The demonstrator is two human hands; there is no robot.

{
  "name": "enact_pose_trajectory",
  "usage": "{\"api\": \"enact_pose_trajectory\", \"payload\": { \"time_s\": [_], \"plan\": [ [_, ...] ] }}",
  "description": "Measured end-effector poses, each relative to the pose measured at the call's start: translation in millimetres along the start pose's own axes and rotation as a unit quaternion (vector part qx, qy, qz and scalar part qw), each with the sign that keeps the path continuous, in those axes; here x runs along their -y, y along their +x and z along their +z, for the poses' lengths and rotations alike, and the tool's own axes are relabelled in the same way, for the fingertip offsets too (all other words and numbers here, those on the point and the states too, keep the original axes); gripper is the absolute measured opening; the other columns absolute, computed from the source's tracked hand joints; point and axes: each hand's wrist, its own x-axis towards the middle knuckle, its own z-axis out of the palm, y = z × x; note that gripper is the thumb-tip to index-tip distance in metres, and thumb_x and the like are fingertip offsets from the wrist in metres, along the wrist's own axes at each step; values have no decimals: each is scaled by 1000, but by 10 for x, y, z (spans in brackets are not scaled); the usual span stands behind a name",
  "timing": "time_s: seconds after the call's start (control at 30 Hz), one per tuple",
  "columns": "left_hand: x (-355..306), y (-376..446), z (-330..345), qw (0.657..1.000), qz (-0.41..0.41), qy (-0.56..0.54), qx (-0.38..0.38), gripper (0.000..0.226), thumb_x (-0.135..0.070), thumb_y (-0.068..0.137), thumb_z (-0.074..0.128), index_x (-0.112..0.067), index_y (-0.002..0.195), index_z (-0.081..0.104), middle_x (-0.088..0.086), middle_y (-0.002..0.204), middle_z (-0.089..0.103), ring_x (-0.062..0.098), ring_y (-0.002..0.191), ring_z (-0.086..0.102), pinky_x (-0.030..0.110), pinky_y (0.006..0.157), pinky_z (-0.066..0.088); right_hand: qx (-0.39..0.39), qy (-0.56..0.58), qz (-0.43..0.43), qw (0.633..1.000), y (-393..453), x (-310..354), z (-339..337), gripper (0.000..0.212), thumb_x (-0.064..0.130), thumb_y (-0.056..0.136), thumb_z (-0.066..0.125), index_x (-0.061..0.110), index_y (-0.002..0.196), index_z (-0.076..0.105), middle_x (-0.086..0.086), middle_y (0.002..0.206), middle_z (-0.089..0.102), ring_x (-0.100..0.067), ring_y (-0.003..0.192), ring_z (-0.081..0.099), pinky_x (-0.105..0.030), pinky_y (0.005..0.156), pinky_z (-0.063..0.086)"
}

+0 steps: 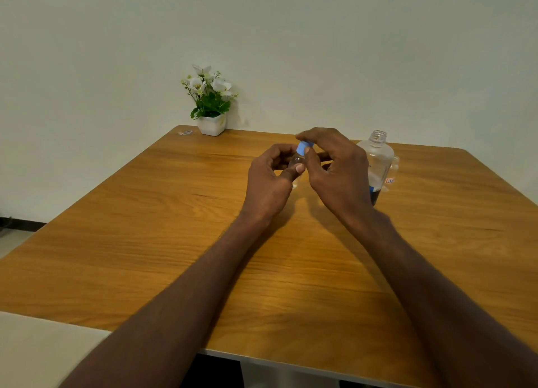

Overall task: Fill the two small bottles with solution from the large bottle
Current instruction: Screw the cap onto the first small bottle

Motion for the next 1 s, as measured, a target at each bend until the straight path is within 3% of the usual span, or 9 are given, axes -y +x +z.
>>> {"api": "enact_pose_trajectory", "payload": {
  "time_s": [0.07,0.2,0.33,0.5,0.57,0.73,0.87,1.0],
  "plan": [
    [-5,0,-3,1000,1,6,1,30,-6,91,73,-13,120,72,-5,105,74,9,100,69,26,90,56,-7,-18,7,1000,-3,-9,17,25,18,99,67,15,123,74,0,118,70,-8,102,66,-17,80,57],
    [-10,-3,-2,1000,1,2,1,29,-5,91,72,-12,120,71,-4,103,74,10,100,69,24,87,56,-2,-8,12,1000,9,-7,12,32,26,99,65,18,130,70,1,126,68,-11,102,68,-31,80,62],
    [6,8,-6,1000,-7,-1,-1,30,-8,91,73,-14,120,71,-4,102,74,13,100,69,34,91,58,-1,-13,8,1000,-1,-4,0,28,17,99,65,15,126,73,1,121,73,-9,100,68,-25,79,60],
    [-4,-3,-3,1000,-3,0,-1,29,-5,91,72,-12,119,71,-8,101,73,7,97,68,25,87,56,-10,-22,17,1000,3,-6,15,33,25,97,69,15,128,70,-1,123,70,-11,93,68,-26,74,60],
    [4,6,-9,1000,-5,-6,-4,29,-6,91,72,-12,120,71,-5,101,74,11,97,69,27,86,57,-6,-12,10,1000,2,-1,5,38,23,97,67,18,135,66,1,131,68,-11,96,69,-23,75,59],
    [-10,6,-1,1000,-8,2,-1,31,-7,92,73,-12,122,71,-3,105,74,12,102,69,31,91,57,-11,-37,5,999,1,-26,24,29,21,98,68,15,126,73,-1,119,70,-10,90,67,-30,71,60],
    [-7,9,-10,1000,-12,-5,-6,29,-7,92,73,-12,121,71,-3,104,74,12,100,69,30,89,58,-2,-22,-2,1000,4,-17,16,38,19,97,68,17,135,67,-1,133,68,-10,91,68,-24,73,59],
    [-11,1,-3,1000,-10,1,1,31,-5,92,72,-12,122,71,-3,106,75,13,102,70,33,92,58,3,-30,3,1000,-8,-31,24,30,18,98,67,15,128,71,-1,122,70,-12,88,67,-31,71,60]
  ]
}}
